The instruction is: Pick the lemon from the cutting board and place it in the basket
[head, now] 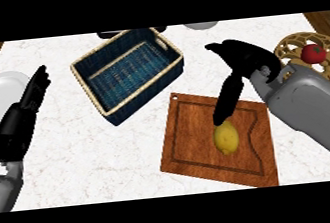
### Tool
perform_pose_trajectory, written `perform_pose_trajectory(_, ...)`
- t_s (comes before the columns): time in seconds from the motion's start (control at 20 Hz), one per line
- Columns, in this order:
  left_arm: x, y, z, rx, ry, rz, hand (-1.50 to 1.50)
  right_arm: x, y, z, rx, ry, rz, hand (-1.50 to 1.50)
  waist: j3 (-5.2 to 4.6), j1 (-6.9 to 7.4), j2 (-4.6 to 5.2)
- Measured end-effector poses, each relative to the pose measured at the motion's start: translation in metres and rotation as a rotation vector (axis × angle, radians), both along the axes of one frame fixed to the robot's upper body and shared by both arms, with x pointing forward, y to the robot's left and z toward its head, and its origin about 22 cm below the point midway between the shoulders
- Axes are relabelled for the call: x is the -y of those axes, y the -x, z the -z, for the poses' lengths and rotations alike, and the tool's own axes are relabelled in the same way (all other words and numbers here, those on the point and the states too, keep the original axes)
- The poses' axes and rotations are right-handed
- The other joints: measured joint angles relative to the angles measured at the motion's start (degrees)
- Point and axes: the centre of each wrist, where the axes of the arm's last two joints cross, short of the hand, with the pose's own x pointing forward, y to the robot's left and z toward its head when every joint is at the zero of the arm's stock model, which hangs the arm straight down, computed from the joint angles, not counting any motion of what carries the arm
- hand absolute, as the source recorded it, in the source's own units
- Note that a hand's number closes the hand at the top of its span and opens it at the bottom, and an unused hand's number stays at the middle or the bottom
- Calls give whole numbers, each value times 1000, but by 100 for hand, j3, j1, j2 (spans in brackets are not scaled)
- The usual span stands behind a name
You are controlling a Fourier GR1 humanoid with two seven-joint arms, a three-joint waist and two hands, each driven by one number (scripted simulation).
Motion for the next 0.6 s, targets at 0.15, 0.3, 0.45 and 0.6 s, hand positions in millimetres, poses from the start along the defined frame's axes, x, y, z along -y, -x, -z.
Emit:
perform_pose_trajectory(0.15, -2, 1, -3, 3, 1, 6, 0, 2, 1, 13, -37, 27, -6, -150, 0, 53, 13)
perform_pose_trajectory(0.3, -3, 1, 1, 6, 0, 7, 0, 6, 4, 28, -83, 44, -10, -150, 2, 62, 25)
perform_pose_trajectory(0.45, -1, 1, 2, -2, 3, 6, 0, 10, 9, 47, -125, 68, -10, -150, 3, 68, 28)
perform_pose_trajectory(0.6, 1, 0, -2, 2, 3, 9, 0, 12, 13, 60, -149, 86, -7, -150, 4, 80, 31)
